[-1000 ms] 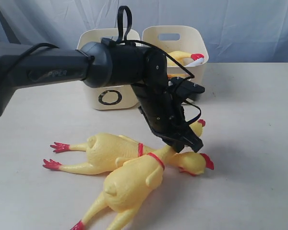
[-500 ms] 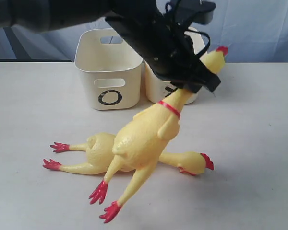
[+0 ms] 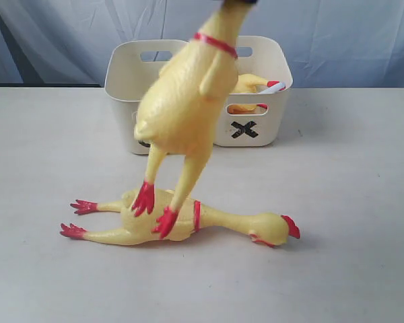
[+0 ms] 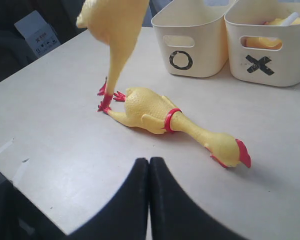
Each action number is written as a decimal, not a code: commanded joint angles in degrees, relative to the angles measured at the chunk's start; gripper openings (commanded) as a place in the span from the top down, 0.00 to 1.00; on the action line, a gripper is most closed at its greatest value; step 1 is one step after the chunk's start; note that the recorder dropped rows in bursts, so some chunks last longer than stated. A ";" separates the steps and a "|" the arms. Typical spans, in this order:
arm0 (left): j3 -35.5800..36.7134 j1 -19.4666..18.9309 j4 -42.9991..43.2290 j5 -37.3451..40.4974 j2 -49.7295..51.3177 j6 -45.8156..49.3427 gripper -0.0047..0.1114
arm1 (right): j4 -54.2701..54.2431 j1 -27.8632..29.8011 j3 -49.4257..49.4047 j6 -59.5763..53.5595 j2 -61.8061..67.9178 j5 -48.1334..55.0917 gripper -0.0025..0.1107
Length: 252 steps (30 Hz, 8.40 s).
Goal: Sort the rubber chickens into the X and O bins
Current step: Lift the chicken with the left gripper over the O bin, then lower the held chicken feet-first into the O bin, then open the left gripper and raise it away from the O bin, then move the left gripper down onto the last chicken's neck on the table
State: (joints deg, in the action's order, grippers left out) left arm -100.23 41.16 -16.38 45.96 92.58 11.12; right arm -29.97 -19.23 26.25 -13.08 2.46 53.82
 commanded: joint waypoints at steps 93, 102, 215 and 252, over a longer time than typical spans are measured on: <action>-22.83 -37.46 -83.57 -8.65 47.14 49.31 0.96 | -0.81 -0.24 -0.84 -0.37 -0.28 -0.58 0.99; -22.85 -37.46 -83.57 -9.67 47.14 44.88 0.96 | -0.81 -0.24 -0.82 -0.37 -0.28 -0.69 0.99; 19.41 0.60 -3.63 -3.37 11.30 45.23 0.96 | -1.14 -0.24 -0.82 -0.37 -0.28 -0.56 0.99; 19.41 5.86 -4.06 -6.62 26.12 57.25 0.45 | -1.24 -0.24 -0.82 -0.37 -0.28 -0.53 0.99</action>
State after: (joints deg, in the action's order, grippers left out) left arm -80.88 46.24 -21.14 40.03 117.53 67.86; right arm -31.04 -19.23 25.64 -13.19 2.46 53.74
